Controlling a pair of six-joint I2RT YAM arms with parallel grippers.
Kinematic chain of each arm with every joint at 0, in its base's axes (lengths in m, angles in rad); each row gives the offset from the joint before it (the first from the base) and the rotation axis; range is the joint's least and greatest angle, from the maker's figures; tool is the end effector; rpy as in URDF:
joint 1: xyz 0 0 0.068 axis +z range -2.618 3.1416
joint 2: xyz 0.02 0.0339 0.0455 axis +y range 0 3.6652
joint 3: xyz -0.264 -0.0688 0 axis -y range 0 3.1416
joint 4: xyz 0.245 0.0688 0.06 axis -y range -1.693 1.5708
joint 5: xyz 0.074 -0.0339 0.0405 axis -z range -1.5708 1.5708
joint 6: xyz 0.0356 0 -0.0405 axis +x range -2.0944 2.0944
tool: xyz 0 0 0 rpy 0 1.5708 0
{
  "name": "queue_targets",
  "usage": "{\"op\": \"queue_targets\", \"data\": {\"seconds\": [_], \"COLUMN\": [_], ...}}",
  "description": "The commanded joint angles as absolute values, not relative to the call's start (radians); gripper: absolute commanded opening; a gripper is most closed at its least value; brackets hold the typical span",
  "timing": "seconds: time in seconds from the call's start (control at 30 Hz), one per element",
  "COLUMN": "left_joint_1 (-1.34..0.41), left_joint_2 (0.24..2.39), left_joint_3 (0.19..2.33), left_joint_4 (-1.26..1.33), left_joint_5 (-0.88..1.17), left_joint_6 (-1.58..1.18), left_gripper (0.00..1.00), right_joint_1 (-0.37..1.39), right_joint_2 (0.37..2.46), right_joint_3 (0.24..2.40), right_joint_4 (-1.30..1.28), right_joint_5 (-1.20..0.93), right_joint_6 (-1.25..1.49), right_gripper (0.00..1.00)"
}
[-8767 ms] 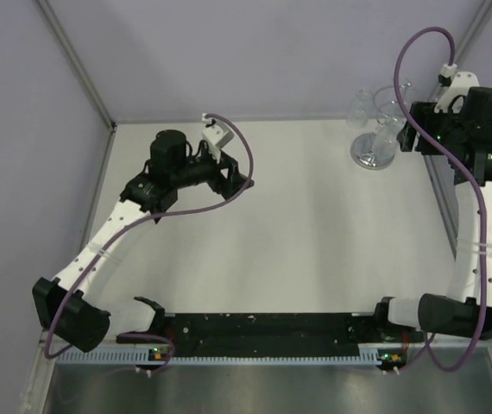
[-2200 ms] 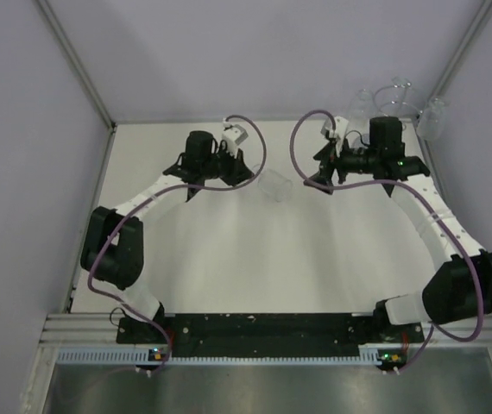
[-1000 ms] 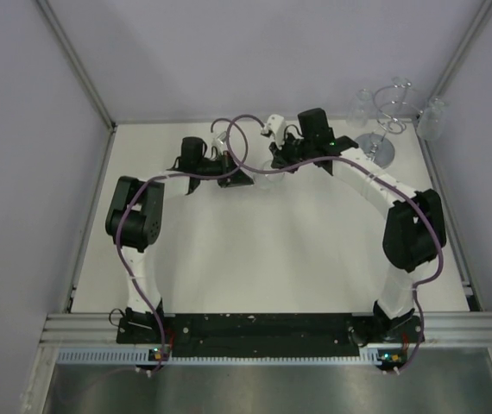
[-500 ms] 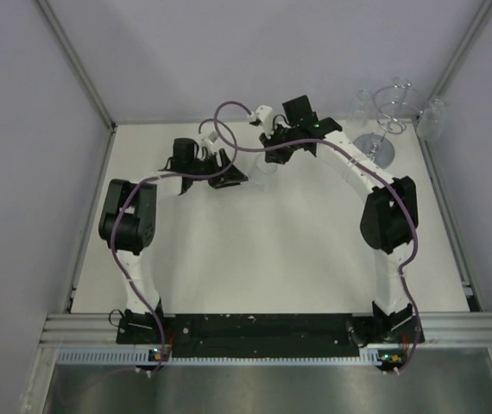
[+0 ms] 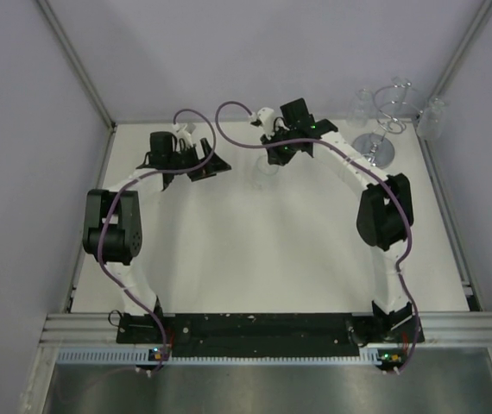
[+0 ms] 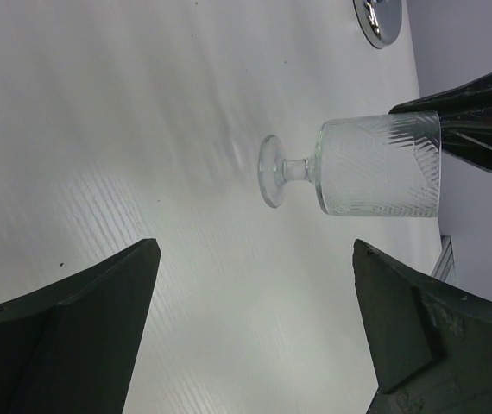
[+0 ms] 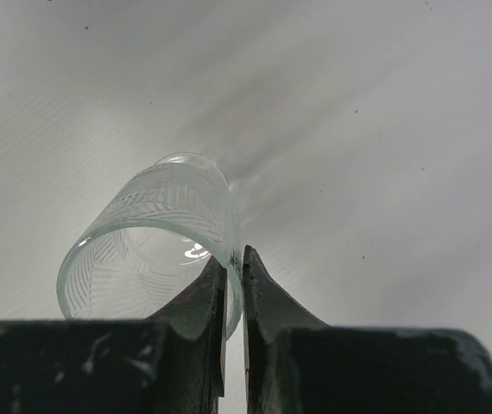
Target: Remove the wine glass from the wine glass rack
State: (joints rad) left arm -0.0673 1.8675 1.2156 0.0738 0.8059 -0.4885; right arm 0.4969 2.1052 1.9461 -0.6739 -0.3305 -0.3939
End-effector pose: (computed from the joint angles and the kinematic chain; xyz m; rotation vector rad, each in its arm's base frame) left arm 0.4083 -0.0533 0.2111 0.0354 2.1746 -1.1835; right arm 0.4150 0.2382 0.2814 -1.1669 2.0871 0.4449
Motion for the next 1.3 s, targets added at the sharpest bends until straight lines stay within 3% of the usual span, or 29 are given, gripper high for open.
{"op": "queue_targets", "data": {"seconds": [0.0,0.23,0.97,1.1,1.17,1.27], "left_joint_1": [-0.066,-0.066,-0.066,-0.066,-0.066,-0.066], "left_joint_2": [1.845,1.819,1.819,1.819,1.819,1.819], "left_joint_3": [1.226,1.226,1.226,1.226,1.226,1.226], "left_joint_4": [0.078,0.078,0.078,0.078,0.078,0.078], "left_joint_5": [0.805,0.765,0.765,0.765,0.765,0.765], "left_joint_6": [-0.466,-0.466,-0.466,-0.466,-0.466,-0.466], "left_gripper": [0.98,0.96,0.96,0.96,0.96,0.96], "right_joint_1": [0.506,0.503,0.488,0.486,0.486,0.486], "right_joint_2": [2.088,2.166,2.287,2.299,2.307,2.310], "right_joint_3": [2.002,2.097,2.201,2.224,2.243,2.263], "right_joint_4": [-0.621,-0.692,-0.730,-0.729,-0.729,-0.726], "right_joint_5": [-0.249,-0.123,-0.127,-0.138,-0.143,-0.158], "right_joint_6": [-0.310,-0.281,-0.258,-0.252,-0.245,-0.244], "right_gripper": [0.00,0.00,0.00,0.22,0.41,0.50]}}
